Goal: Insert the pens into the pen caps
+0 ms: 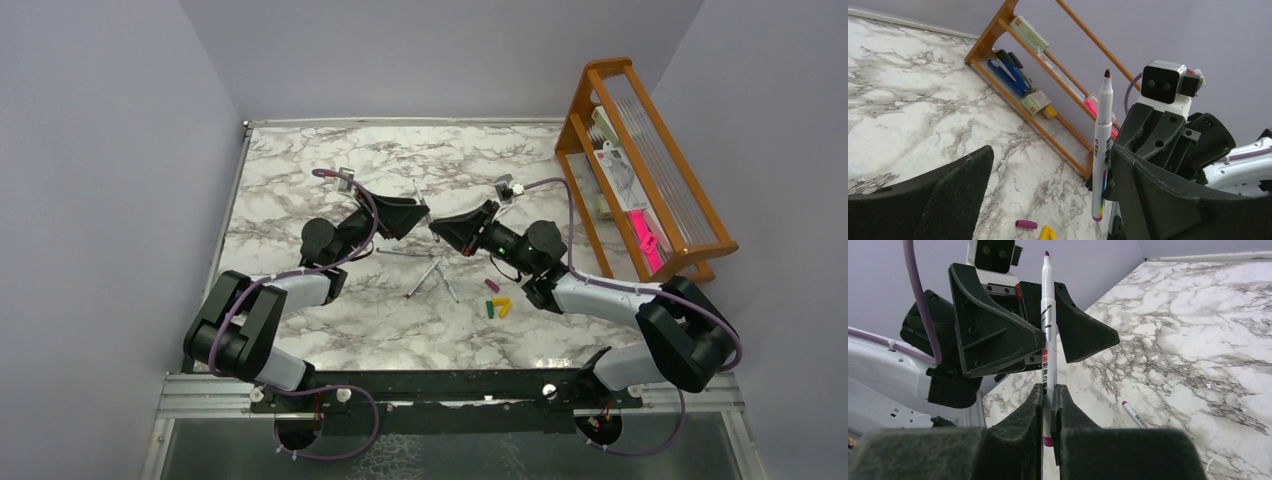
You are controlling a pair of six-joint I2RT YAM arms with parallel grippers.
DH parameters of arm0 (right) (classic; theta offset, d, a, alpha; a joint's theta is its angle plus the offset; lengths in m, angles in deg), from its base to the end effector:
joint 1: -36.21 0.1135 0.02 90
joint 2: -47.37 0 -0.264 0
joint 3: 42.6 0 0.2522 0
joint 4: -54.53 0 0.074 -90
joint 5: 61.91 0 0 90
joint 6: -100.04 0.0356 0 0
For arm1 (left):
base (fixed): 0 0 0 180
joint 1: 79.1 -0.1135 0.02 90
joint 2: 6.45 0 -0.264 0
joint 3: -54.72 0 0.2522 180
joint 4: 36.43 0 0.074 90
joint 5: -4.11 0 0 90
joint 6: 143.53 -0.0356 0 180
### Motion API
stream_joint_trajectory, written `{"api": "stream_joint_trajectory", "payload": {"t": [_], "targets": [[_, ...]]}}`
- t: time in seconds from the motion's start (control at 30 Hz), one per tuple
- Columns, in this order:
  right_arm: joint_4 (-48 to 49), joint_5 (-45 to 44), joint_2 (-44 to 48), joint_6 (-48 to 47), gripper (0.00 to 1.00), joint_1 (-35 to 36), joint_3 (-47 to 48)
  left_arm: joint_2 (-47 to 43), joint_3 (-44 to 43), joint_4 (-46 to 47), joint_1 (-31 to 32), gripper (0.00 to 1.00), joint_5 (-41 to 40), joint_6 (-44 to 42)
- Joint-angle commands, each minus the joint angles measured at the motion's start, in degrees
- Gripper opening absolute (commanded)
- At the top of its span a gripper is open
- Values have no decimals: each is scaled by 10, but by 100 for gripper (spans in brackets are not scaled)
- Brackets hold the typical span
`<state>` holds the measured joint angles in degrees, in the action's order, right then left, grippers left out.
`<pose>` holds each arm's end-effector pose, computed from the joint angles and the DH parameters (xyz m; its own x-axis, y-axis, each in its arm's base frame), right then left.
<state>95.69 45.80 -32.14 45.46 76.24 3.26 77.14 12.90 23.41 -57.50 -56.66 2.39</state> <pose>0.2142 0.1941 0.2474 -0.4074 0.3788 -0.8310 -0.7455 0.3876 0.5422 0.2526 -0.1187 0.2404 -0.4620 -0.5945 -0.6582 0.6607 0.2643 -0.7025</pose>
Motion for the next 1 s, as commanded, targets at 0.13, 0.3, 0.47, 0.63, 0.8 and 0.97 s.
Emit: {"api": "stream_joint_trajectory", "payload": {"t": [0.13,0.3,0.47,0.63,0.8,0.97], "targets": [[72,71,-47,57,2,-1,25,16,1,98,12,68,42,27],[133,83,-72,100,2,-1,19,20,4,107,16,40,43,29],[187,67,-84,132,2,-1,7,13,16,114,17,29,40,33],[241,44,-106,162,2,-1,1,1,20,120,19,61,41,37],[246,39,-123,169,2,-1,17,-9,24,119,21,57,37,39],[253,41,-130,178,2,-1,18,-19,29,119,22,31,24,45]]}}
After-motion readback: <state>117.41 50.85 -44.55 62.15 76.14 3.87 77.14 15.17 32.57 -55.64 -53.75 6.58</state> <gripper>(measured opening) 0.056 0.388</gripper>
